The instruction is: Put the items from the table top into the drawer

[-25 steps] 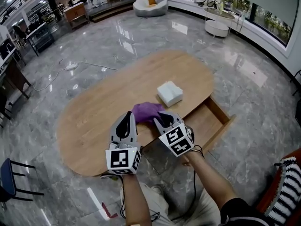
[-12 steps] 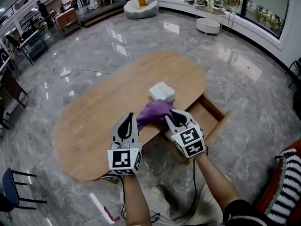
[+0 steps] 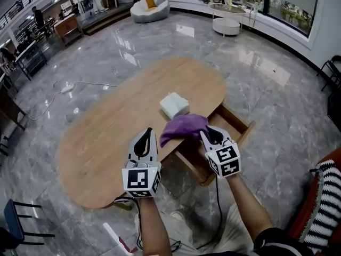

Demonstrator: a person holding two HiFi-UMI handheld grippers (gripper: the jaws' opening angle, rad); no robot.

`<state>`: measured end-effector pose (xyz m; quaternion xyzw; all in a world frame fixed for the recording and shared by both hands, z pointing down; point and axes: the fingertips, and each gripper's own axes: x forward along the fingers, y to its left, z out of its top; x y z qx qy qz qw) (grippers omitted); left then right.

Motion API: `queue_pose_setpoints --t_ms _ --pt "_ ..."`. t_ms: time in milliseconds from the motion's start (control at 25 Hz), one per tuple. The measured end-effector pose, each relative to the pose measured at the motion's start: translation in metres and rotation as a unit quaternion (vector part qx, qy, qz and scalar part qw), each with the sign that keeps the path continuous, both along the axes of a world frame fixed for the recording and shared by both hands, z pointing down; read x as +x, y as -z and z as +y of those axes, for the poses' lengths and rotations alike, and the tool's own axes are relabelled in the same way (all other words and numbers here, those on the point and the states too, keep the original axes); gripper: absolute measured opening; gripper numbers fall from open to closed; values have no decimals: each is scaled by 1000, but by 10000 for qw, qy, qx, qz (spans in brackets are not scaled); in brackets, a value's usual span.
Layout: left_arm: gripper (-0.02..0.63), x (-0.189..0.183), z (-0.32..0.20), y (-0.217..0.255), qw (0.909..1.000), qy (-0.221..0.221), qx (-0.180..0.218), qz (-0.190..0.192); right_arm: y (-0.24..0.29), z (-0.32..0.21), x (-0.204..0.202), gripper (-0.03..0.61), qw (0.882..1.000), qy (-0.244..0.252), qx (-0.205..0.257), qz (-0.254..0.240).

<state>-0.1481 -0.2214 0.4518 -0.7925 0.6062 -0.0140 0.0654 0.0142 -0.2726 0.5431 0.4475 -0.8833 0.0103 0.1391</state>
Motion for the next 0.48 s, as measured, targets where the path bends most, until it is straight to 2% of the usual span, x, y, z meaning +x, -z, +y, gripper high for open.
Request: queue_pose_setpoints --t_ms 480 --pt "4 21 -4 -1 9997 -238 -18 -4 -47 3 41 72 9974 -452 -525 212"
